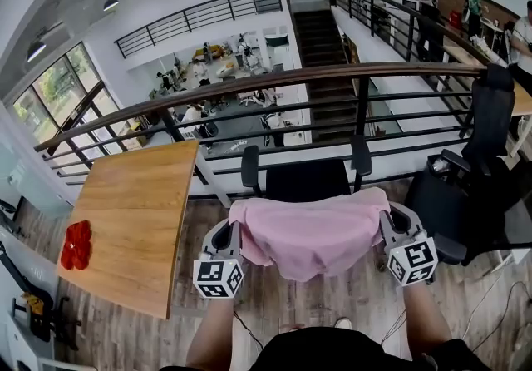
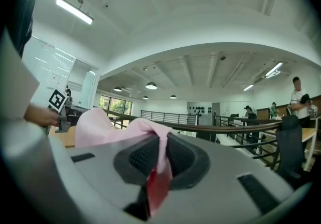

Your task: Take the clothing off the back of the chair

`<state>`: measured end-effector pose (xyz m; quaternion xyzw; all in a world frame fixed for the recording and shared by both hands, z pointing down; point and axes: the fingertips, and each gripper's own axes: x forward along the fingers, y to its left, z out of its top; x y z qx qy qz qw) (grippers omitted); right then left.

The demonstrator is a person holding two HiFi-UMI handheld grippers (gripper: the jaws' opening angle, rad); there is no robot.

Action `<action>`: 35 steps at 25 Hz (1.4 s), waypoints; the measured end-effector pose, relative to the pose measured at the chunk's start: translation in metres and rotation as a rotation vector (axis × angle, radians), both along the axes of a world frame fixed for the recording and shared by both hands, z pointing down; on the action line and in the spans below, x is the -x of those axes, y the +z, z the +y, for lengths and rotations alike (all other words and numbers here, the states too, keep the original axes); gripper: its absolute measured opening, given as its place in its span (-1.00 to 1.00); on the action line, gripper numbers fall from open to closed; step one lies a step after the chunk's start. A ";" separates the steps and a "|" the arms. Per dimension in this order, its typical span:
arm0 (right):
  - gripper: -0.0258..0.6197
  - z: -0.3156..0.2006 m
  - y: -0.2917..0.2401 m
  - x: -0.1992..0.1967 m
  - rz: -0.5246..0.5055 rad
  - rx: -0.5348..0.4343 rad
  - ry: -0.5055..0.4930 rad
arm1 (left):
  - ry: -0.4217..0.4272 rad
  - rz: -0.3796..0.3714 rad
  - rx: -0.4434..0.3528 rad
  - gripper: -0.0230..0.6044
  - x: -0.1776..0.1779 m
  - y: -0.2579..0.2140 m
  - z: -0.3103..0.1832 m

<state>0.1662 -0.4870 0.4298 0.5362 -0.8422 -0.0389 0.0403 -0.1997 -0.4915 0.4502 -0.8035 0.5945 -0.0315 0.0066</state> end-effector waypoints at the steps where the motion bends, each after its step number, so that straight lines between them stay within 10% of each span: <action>1: -0.81 0.001 -0.004 0.000 0.002 -0.012 0.003 | 0.001 0.002 -0.007 -0.86 0.003 -0.003 0.001; 35: -0.80 0.160 -0.110 0.022 0.029 -0.250 0.108 | 0.201 0.136 -0.239 -0.86 0.018 -0.123 0.134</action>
